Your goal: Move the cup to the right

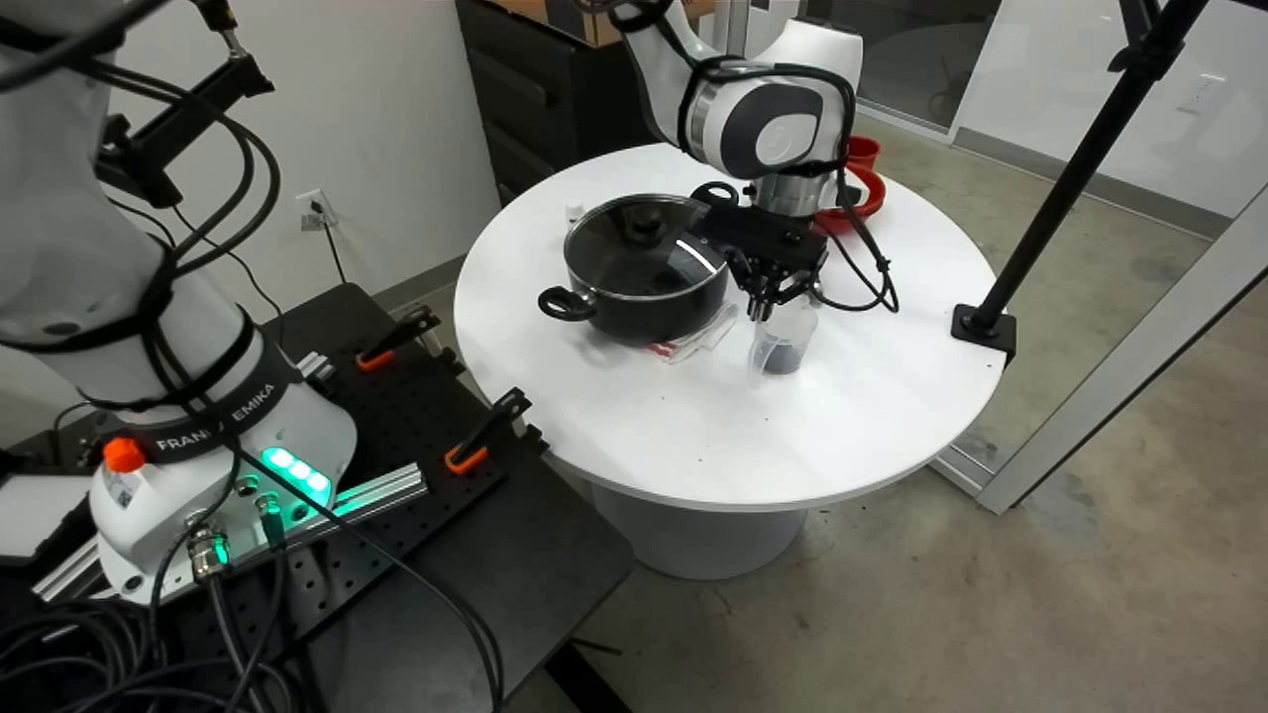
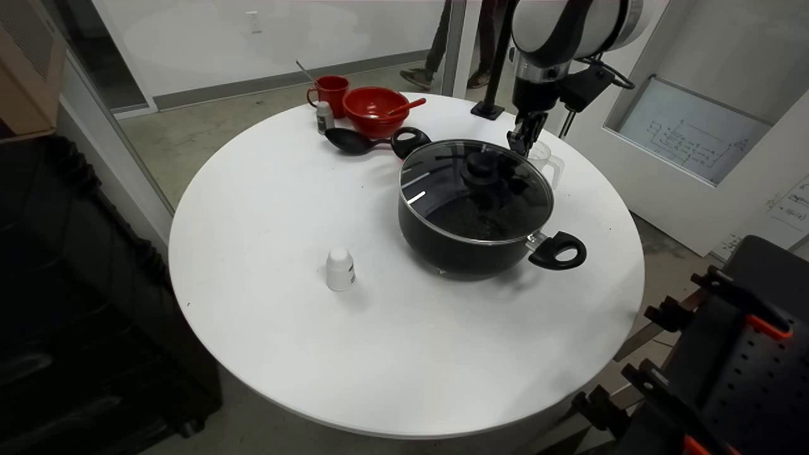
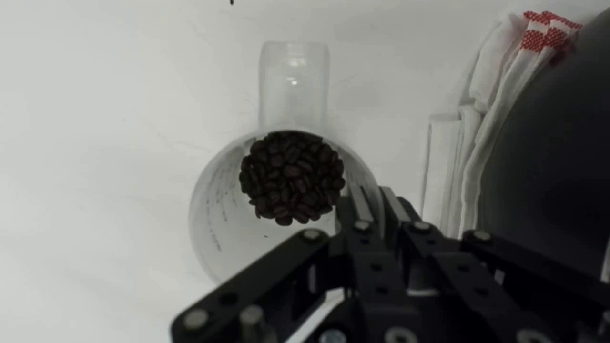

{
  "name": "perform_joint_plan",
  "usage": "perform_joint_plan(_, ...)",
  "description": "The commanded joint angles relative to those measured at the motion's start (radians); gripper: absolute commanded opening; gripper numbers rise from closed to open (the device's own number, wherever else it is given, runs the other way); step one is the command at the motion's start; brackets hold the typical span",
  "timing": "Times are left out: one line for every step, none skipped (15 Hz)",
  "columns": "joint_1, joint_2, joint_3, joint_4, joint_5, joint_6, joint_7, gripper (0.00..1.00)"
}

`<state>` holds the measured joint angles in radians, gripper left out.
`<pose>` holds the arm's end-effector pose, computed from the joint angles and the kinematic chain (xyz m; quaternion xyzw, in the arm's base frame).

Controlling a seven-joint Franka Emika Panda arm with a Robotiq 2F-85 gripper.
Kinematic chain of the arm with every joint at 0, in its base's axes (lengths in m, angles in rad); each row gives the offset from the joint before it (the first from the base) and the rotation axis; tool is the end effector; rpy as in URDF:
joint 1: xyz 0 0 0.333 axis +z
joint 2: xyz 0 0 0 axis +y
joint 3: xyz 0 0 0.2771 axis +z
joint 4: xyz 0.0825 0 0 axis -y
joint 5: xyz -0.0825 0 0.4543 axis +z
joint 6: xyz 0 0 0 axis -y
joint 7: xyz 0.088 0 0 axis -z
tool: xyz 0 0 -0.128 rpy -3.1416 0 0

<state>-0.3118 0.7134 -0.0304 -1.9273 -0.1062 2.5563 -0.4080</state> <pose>0.5752 -0.2069 -0.0051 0.9951 0.0815 -0.0531 0.0194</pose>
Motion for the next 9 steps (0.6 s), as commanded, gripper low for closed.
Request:
perform_joint_plan(0.006,-0.003,-0.006,-0.026,0.013,0.046,0.023,0.41)
perform_joint_plan(0.006,-0.005,-0.006,-0.032,0.012,0.055,0.027,0.5)
perform_joint_plan(0.006,-0.01,-0.008,-0.039,0.011,0.062,0.031,0.56)
perform_joint_plan(0.005,-0.015,-0.007,-0.046,0.01,0.071,0.031,0.65)
perform_joint_plan(0.007,-0.026,-0.009,-0.058,0.008,0.084,0.032,0.71)
perform_joint_plan(0.008,-0.037,-0.01,-0.069,0.006,0.1,0.034,0.79)
perform_joint_plan(0.01,-0.052,-0.012,-0.082,0.002,0.118,0.036,0.86)
perform_joint_plan(0.01,-0.067,-0.013,-0.093,0.0,0.133,0.035,0.92)
perform_joint_plan(0.013,-0.082,-0.016,-0.103,-0.004,0.151,0.038,0.99)
